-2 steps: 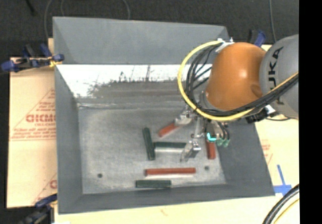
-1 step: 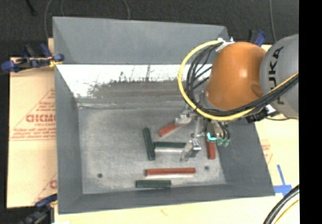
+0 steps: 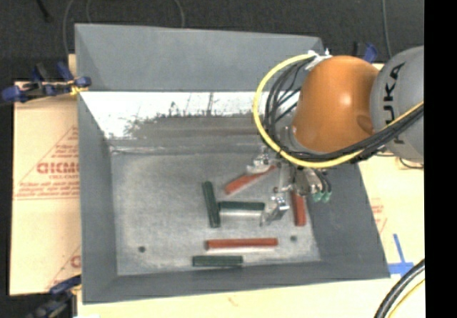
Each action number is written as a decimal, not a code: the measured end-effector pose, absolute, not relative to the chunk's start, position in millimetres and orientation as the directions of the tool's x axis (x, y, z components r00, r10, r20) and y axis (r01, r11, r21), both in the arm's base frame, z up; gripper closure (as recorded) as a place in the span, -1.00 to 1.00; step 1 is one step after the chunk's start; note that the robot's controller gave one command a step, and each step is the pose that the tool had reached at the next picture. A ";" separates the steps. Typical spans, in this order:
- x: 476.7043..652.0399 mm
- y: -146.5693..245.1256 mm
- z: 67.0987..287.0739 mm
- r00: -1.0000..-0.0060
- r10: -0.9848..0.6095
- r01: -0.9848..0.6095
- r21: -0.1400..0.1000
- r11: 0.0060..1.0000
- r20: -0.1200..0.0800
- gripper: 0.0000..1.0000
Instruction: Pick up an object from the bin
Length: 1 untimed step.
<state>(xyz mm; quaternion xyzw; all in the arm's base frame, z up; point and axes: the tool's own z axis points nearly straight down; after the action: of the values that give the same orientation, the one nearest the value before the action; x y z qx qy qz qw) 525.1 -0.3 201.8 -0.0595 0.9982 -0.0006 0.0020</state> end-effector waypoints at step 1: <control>546.4 4.1 83.4 -0.998 -0.067 -0.067 0.001 0.998 -0.019 1.00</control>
Offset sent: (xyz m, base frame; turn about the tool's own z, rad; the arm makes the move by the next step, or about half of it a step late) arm 0.0000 0.0000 0.0000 0.0000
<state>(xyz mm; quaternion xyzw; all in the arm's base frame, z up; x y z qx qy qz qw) 546.4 4.1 83.4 -0.0336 0.9994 0.0007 0.0096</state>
